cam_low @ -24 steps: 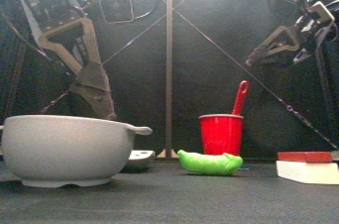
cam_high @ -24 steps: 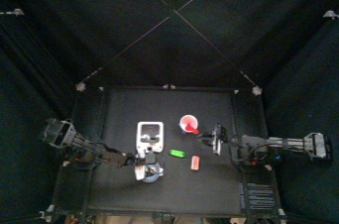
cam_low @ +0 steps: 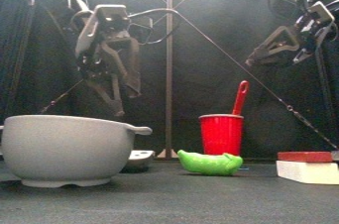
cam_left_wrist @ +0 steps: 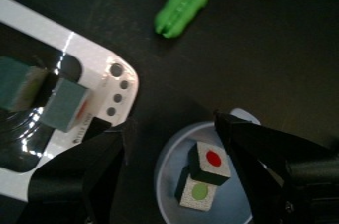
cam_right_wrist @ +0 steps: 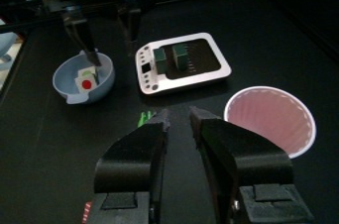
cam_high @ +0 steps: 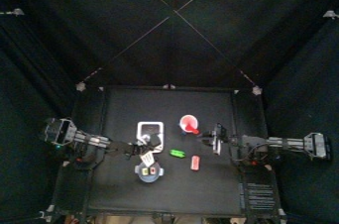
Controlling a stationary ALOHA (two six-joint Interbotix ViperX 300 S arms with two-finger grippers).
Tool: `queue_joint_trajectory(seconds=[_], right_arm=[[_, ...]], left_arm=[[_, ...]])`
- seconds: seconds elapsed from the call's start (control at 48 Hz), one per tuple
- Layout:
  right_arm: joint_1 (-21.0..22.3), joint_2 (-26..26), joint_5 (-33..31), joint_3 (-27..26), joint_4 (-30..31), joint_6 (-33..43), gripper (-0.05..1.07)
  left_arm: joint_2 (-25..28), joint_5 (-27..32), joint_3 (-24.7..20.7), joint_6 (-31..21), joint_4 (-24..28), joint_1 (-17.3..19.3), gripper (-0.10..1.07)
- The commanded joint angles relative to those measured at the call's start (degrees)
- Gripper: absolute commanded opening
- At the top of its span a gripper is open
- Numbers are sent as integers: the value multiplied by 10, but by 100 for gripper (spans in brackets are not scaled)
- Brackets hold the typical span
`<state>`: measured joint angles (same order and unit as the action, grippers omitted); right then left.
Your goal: Grab sushi piece
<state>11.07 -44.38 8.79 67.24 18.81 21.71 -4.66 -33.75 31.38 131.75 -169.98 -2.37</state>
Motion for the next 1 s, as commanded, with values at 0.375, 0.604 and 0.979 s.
queue_joint_trajectory(seconds=[0.375,0.604,0.979], right_arm=[[1,1,3,-5,1,-1,66],[1,2,2,-5,1,-1,66],[1,2,2,-5,2,-1,66]], left_arm=[[4,-104,-28,-69,-46,116,98],[7,-110,-23,-117,-28,134,98],[46,-111,-38,-118,-36,151,97]])
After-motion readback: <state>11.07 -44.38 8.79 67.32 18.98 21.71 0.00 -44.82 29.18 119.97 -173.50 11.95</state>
